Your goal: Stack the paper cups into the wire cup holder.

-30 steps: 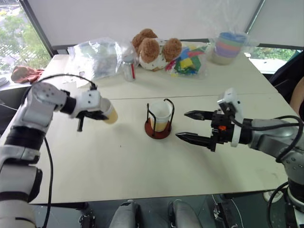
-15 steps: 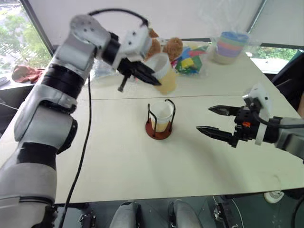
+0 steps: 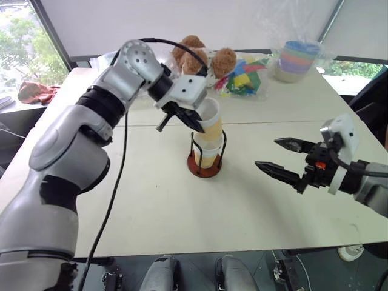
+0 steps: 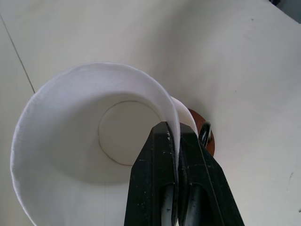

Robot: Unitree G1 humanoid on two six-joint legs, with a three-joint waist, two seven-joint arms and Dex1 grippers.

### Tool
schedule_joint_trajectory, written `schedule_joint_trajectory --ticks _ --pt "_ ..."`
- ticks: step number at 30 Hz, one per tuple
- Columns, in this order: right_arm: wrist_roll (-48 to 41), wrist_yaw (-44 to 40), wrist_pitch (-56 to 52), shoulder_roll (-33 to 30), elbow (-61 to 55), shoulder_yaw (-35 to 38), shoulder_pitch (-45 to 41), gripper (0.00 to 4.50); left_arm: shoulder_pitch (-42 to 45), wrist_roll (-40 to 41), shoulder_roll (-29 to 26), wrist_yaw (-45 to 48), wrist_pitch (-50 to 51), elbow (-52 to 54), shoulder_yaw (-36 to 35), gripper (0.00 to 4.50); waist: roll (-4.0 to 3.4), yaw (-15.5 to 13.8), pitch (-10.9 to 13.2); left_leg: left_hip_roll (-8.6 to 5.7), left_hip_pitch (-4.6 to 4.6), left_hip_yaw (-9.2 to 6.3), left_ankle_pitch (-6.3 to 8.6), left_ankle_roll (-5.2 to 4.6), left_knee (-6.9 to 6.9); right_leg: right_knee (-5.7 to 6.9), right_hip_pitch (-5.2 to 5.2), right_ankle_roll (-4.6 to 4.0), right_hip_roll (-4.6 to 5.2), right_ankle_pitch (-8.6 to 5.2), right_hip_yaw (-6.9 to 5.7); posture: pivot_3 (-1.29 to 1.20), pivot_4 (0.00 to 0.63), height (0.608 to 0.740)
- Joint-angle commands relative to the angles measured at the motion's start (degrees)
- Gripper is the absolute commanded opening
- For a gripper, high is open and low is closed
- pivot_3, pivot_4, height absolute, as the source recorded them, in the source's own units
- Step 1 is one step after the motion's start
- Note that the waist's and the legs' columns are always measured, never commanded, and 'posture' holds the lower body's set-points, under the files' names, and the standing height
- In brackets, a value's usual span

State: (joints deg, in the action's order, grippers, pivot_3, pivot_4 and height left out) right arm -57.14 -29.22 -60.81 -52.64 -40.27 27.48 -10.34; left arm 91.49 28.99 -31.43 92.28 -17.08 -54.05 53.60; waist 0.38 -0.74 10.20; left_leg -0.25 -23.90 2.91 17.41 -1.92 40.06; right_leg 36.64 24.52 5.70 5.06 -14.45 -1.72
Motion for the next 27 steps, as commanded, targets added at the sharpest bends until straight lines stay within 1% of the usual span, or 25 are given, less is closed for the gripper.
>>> schedule_joint_trajectory --ticks 1,4,7,9,11,12,14,21,24,27 --pt "-0.8 1.1 1.9 0.3 -1.3 0.6 -0.3 4.50 2.0 2.9 -0.9 0.2 -0.2 1.0 2.3 0.01 0.00 0.0 0.0 0.00 0.00 0.00 0.00 0.00 0.00 0.00 0.00 0.00 0.00 0.00 0.00 0.00 0.150 0.740" --pt "-0.7 1.4 2.2 0.1 -1.2 -0.1 -0.2 4.50 2.6 4.6 -1.7 0.2 0.5 1.8 4.7 0.87 0.00 0.0 0.0 0.00 0.00 0.00 0.00 0.00 0.00 0.00 0.00 0.00 -0.01 0.00 0.00 0.00 0.150 0.740" --pt "-0.7 1.5 2.6 0.0 -1.1 -0.4 0.2 4.50 3.1 6.3 -2.7 0.2 0.7 2.9 6.7 2.37 0.00 0.0 0.0 0.00 -0.01 -0.01 0.00 0.00 0.01 0.00 0.00 0.00 0.00 0.00 0.00 0.00 0.150 0.740" --pt "-0.6 1.5 2.9 -0.1 -0.9 -0.6 0.3 4.50 3.3 7.0 -2.8 0.2 0.6 3.1 7.0 3.28 0.00 0.0 0.0 0.00 -0.01 -0.01 0.00 0.00 0.01 -0.01 0.00 0.00 -0.01 0.00 0.00 0.00 0.150 0.740" --pt "-0.6 1.4 3.2 -0.1 -0.7 -0.8 0.3 4.50 3.4 7.3 -2.8 0.2 0.4 3.0 7.1 4.38 0.00 0.0 0.0 0.00 -0.01 -0.01 0.00 0.00 0.01 0.00 0.00 0.00 -0.01 0.00 0.00 0.00 0.150 0.740" --pt "-0.5 1.4 3.3 -0.1 -0.6 -1.0 0.3 4.50 3.3 6.8 -2.3 0.2 -0.1 2.1 6.3 4.45 0.00 0.0 0.0 0.00 -0.01 -0.01 0.00 0.00 0.01 -0.01 0.00 0.00 0.00 0.00 0.00 0.00 0.150 0.740" --pt "-0.4 1.5 3.6 -0.1 -0.4 -1.3 0.2 4.50 3.1 6.1 -1.3 0.2 -0.7 0.8 4.9 4.45 0.00 0.0 0.0 0.00 -0.01 0.00 0.00 0.00 0.02 -0.01 0.00 0.00 -0.01 0.00 0.00 0.00 0.150 0.740" --pt "0.7 1.1 4.6 -0.4 0.8 -1.8 0.2 4.50 2.9 5.4 -0.1 0.2 -1.7 -0.6 3.2 4.45 0.00 0.0 0.0 0.00 -0.01 -0.01 0.00 0.00 0.02 -0.01 0.00 0.00 -0.02 0.00 -0.01 0.00 0.150 0.740" --pt "1.2 1.1 5.1 -0.4 1.2 -1.9 0.4 4.50 2.6 5.2 -0.6 0.2 -1.7 0.0 4.1 4.45 0.00 0.0 0.0 -0.01 -0.01 0.00 0.00 0.00 0.02 -0.01 0.00 0.00 -0.01 0.00 -0.01 0.00 0.150 0.740" --pt "1.3 1.2 5.3 -0.2 1.2 -2.0 0.7 4.50 2.8 4.1 0.0 0.2 -2.6 -1.5 2.7 4.45 0.00 0.0 0.0 0.00 -0.01 0.00 0.00 0.00 0.02 -0.01 0.00 0.00 -0.01 0.00 -0.01 0.00 0.150 0.740"
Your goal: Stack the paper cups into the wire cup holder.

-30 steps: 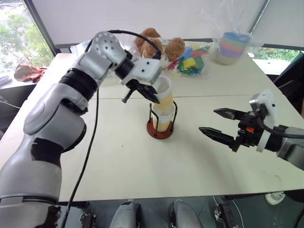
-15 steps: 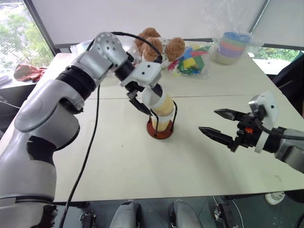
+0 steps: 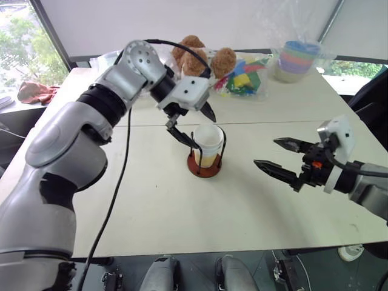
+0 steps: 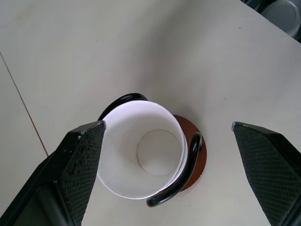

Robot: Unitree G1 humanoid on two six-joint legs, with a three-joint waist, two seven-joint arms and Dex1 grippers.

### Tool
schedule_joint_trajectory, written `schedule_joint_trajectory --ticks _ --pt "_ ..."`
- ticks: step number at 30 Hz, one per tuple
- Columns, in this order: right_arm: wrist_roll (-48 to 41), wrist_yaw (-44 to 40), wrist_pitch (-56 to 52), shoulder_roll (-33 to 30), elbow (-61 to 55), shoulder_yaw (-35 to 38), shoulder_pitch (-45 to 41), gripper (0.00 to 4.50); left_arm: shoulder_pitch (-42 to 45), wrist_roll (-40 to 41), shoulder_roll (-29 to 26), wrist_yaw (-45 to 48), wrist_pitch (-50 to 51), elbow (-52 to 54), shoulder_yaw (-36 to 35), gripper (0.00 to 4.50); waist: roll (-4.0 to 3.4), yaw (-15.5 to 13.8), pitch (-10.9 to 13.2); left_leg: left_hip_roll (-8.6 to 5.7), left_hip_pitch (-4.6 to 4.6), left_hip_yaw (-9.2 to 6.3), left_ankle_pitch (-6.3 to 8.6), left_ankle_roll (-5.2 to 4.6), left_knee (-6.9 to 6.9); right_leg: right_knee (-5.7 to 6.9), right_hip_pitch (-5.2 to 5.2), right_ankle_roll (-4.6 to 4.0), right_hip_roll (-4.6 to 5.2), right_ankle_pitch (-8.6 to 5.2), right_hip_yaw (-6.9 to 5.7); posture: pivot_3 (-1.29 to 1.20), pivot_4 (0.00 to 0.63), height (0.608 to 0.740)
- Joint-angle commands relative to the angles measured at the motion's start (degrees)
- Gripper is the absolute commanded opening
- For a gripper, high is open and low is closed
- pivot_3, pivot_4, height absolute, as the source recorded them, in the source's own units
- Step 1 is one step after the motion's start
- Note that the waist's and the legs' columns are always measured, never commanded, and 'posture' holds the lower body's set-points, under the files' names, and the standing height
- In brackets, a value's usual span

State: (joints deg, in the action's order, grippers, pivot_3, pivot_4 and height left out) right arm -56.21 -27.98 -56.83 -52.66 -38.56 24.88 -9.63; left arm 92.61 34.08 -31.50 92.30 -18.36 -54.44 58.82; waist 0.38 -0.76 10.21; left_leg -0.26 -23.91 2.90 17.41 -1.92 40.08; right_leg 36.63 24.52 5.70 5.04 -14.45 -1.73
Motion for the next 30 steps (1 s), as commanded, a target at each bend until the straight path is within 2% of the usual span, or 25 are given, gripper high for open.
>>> schedule_joint_trajectory --ticks 1,6,10,13,15,17,19,22,24,27,30 --pt "0.4 0.0 1.4 -0.2 -0.5 0.5 0.0 4.50 2.1 -1.4 0.5 0.2 -1.3 -2.1 -3.8 4.45 0.00 0.0 0.0 0.00 0.00 0.00 0.00 0.00 0.00 0.00 0.00 0.00 0.00 0.00 0.00 0.00 0.150 0.740" --pt "0.3 -2.4 2.4 -0.4 -0.3 3.0 3.0 4.50 2.5 -3.8 -0.2 0.2 4.2 -9.2 -16.8 4.45 0.01 0.0 0.0 -0.01 -0.02 0.01 0.00 0.00 0.00 -0.03 0.00 0.00 -0.01 0.00 -0.02 0.00 0.150 0.740" --pt "6.8 -6.2 7.5 -1.1 4.9 2.9 6.2 4.50 -6.0 -5.3 -6.0 -4.4 12.4 -8.3 -28.7 4.45 -0.08 0.6 0.0 0.02 0.03 0.02 0.03 -0.05 -0.04 -0.02 0.01 0.01 -0.06 0.00 -0.01 0.00 0.150 0.740" --pt "14.6 -4.7 14.3 2.3 12.1 -2.2 4.8 4.50 -22.0 -4.9 -11.6 -15.3 18.7 4.4 -37.5 4.45 -0.15 1.6 -0.1 0.03 0.35 0.08 0.03 -0.05 -0.10 0.13 -0.17 0.04 -0.03 -0.02 0.06 0.00 0.150 0.740" --pt "19.6 -3.2 19.2 5.3 16.7 -5.1 3.6 4.50 -35.5 -3.9 -14.0 -25.5 23.9 18.3 -44.2 4.45 -0.06 1.9 -0.1 0.06 0.54 0.11 0.02 -0.04 -0.11 0.33 -0.22 0.04 0.00 -0.02 0.17 0.00 0.150 0.740" --pt "23.8 -0.7 24.3 9.3 21.4 -5.9 2.0 4.50 -49.5 -4.9 -14.3 -37.9 25.1 31.6 -51.5 4.45 0.00 1.6 0.0 0.09 0.45 0.06 -0.06 0.11 -0.11 0.39 -0.13 0.04 0.03 -0.02 0.23 0.00 0.150 0.740" --pt "26.4 0.9 28.0 12.1 24.7 -5.5 0.9 4.50 -58.0 -5.9 -13.4 -46.7 27.3 40.5 -56.9 4.45 0.04 1.0 0.0 0.07 0.33 0.02 -0.18 0.33 -0.10 0.46 -0.03 0.04 0.24 -0.02 0.25 0.00 0.150 0.740" --pt "29.2 4.2 33.2 16.1 28.1 -3.9 -0.2 4.50 -68.9 -6.3 -7.1 -63.3 30.4 53.4 -65.1 4.45 0.06 -0.3 -0.1 -0.06 0.28 -0.03 -0.23 0.43 -0.07 0.41 -0.06 0.04 0.43 -0.01 0.19 0.00 0.150 0.740" --pt "30.4 6.7 36.3 18.9 29.4 -2.8 -0.5 4.50 -75.7 -8.0 -2.1 -71.2 31.6 60.8 -67.4 4.45 0.00 -0.4 -0.2 -0.21 0.40 -0.07 -0.18 0.34 -0.06 0.38 -0.24 0.04 0.58 -0.01 0.18 0.00 0.150 0.740" --pt "31.2 8.9 38.5 22.3 29.4 -2.4 0.1 4.50 -82.7 -8.5 4.8 -77.5 34.1 67.9 -68.2 4.45 -0.02 -0.2 -0.2 -0.27 0.61 -0.06 -0.17 0.35 -0.09 0.34 -0.50 0.04 0.61 -0.01 0.18 0.00 0.150 0.740" --pt "31.5 9.8 39.4 24.3 29.3 -2.4 0.7 4.50 -85.6 -9.0 8.7 -79.9 35.7 71.0 -67.9 4.45 0.00 0.0 -0.2 -0.24 0.62 -0.07 -0.18 0.36 -0.10 0.39 -0.47 0.04 0.54 -0.01 0.17 0.00 0.150 0.740"
